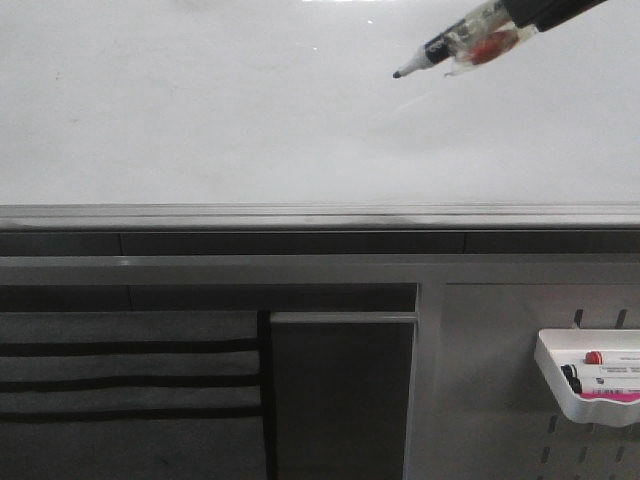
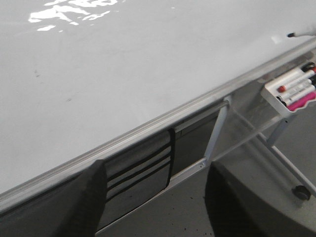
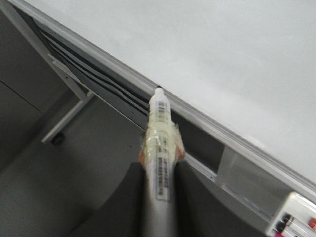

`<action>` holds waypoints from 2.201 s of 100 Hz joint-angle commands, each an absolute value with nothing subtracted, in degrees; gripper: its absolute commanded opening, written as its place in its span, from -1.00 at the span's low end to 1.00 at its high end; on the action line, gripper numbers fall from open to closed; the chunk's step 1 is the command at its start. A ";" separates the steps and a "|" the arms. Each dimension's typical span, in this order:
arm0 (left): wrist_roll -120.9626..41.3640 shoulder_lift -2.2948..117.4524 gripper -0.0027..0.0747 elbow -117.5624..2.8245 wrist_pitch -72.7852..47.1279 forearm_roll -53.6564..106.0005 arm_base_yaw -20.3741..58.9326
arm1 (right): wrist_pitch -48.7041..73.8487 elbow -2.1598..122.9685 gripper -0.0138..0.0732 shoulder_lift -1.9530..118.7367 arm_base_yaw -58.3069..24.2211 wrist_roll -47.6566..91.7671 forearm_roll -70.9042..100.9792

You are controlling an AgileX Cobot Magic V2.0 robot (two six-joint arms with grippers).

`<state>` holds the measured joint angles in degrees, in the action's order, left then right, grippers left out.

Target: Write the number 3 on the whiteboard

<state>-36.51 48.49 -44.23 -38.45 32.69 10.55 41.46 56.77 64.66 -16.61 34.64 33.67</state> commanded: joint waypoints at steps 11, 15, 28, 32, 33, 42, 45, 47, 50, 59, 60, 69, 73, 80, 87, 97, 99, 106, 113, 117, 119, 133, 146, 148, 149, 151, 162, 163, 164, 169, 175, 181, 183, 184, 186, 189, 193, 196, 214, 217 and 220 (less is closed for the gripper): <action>-35.81 48.91 0.12 -44.53 -33.83 35.95 9.03 | 42.53 66.18 -0.66 69.01 -16.23 34.72 37.94; -36.18 49.35 0.12 -44.53 -33.83 35.95 9.03 | 45.40 69.27 -0.66 70.55 -16.23 34.72 37.94; -40.19 49.81 0.12 -44.53 -35.12 35.84 9.03 | 55.23 79.23 -0.66 77.38 -16.23 34.72 37.67; -42.51 49.81 0.12 -44.53 -35.84 35.84 9.03 | 58.11 82.48 -0.66 79.61 -16.23 34.72 37.67; -42.82 49.81 0.12 -44.53 -36.12 35.84 9.03 | 58.56 83.56 -0.66 79.99 -16.23 34.72 37.67; -45.35 49.81 0.12 -44.53 -37.09 35.84 9.03 | 63.22 89.51 -0.66 84.77 -16.23 34.72 37.67; -45.34 49.81 0.12 -44.53 -37.09 35.84 9.03 | 64.09 91.66 -0.66 86.15 -16.23 34.72 37.44; -45.34 49.81 0.12 -44.53 -37.09 35.84 9.03 | 64.52 92.87 -0.66 87.12 -16.23 34.72 37.36; -45.34 49.81 0.12 -44.53 -37.12 35.84 9.03 | 65.17 94.44 -0.66 88.34 -16.23 34.59 37.23; -45.34 49.81 0.12 -44.53 -37.12 35.84 9.03 | 65.28 98.54 -0.66 91.61 -16.23 34.59 37.12; -45.34 49.81 0.12 -44.53 -37.12 35.84 9.03 | 65.28 98.81 -0.66 92.03 -16.23 34.59 36.96; -45.34 49.81 0.12 -44.53 -37.12 35.84 9.03 | 65.27 101.36 -0.66 94.38 -16.23 34.59 35.80; -45.34 49.81 0.12 -44.53 -37.12 35.84 9.03 | 64.71 101.64 -0.66 94.97 -16.23 34.59 35.54; -45.34 49.81 0.12 -44.53 -37.12 35.84 9.03 | 63.18 101.64 -0.66 95.53 -16.23 34.59 34.80; -45.34 49.81 0.12 -44.53 -37.12 35.84 9.03 | 62.04 101.64 -0.66 95.93 -16.23 34.59 34.13; -45.34 49.81 0.12 -44.53 -37.12 35.84 9.03 | 61.82 101.64 -0.66 96.49 -16.23 34.59 33.99; -45.34 49.81 0.12 -44.53 -37.12 35.84 9.03 | 61.82 101.64 -0.66 96.67 -16.23 34.59 33.82; -45.34 49.81 0.12 -44.53 -37.02 35.84 9.03 | 61.82 101.64 -0.66 97.34 -16.23 34.59 33.43; -45.34 49.81 0.12 -44.53 -36.93 35.84 9.03 | 61.41 101.64 -0.66 97.92 -16.23 34.59 32.60; -45.34 49.81 0.12 -44.53 -36.93 35.84 9.03 | 60.88 101.64 -0.66 98.36 -16.23 34.59 32.32; -45.34 49.81 0.12 -44.53 -36.93 35.84 9.03 | 60.78 101.64 -0.66 98.46 -16.23 34.59 32.32; -45.34 49.81 0.12 -44.53 -36.93 35.84 9.03 | 59.58 101.64 -0.66 98.59 -16.23 34.59 31.66; -45.34 49.81 0.12 -44.53 -36.93 35.84 9.03 | 59.70 101.64 -0.66 98.59 -16.23 33.77 30.04; -45.34 49.81 0.12 -44.53 -36.93 35.84 9.03 | 59.70 101.64 -0.66 98.59 -16.23 33.51 29.80; -45.34 49.81 0.12 -44.53 -36.93 35.84 9.03 | 59.70 101.64 -0.66 98.59 -16.23 33.50 29.63; -45.34 49.81 0.12 -44.53 -36.93 35.84 9.03 | 59.56 101.64 -0.66 98.59 -16.23 33.06 29.39; -45.34 49.81 0.12 -44.53 -36.93 35.84 9.03 | 59.05 101.64 -0.66 98.59 -16.23 31.59 27.88; -45.34 49.81 0.12 -44.53 -36.93 35.84 9.03 | 59.05 101.64 -0.66 98.59 -16.23 31.47 27.64; -45.34 49.81 0.12 -44.53 -36.93 35.84 9.03 | 59.05 101.64 -0.66 98.59 -16.23 31.26 27.49; -45.34 49.81 0.12 -44.53 -36.93 35.84 9.03 | 59.05 101.64 -0.66 98.46 -16.23 29.82 25.97; -45.34 49.81 0.12 -44.53 -36.93 35.84 9.03 | 59.85 101.64 -0.66 98.24 -16.23 28.95 24.43; -45.34 49.81 0.12 -44.53 -36.93 35.84 9.03 | 61.75 101.64 -0.66 98.01 -16.23 28.95 24.11; -45.34 49.81 0.12 -44.53 -36.93 35.84 9.03 | 62.19 101.64 -0.66 97.89 -16.23 28.95 24.11; -45.34 49.81 0.12 -44.53 -36.93 35.84 9.03 | 62.58 101.64 -0.66 97.88 -16.23 28.95 24.11; -45.34 49.81 0.12 -44.53 -36.93 35.84 9.03 | 63.07 101.50 -0.66 97.88 -16.23 28.95 24.11; -45.34 49.81 0.12 -44.53 -36.93 35.84 9.03 | 63.32 101.24 -0.66 97.88 -16.23 28.95 24.41; -45.34 49.81 0.12 -44.53 -36.93 35.84 9.03 | 63.20 100.75 -0.66 98.19 -16.56 29.05 25.25; -45.34 49.81 0.12 -44.53 -36.93 35.84 9.03 | 62.74 100.39 -0.66 98.49 -16.95 29.05 25.52; -45.34 49.81 0.12 -44.53 -36.93 35.84 9.03 | 59.09 99.79 -0.66 100.58 -18.29 29.05 26.37; -45.34 49.81 0.12 -44.53 -36.93 35.84 9.03 | 58.65 99.79 -0.66 100.54 -18.29 28.94 26.47; -45.34 49.81 0.12 -44.53 -36.93 35.84 9.03 | 58.55 99.79 -0.66 100.54 -18.29 28.94 26.47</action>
<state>-45.36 49.98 -42.98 -39.41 33.66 9.24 64.68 98.59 102.37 -18.64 29.20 26.95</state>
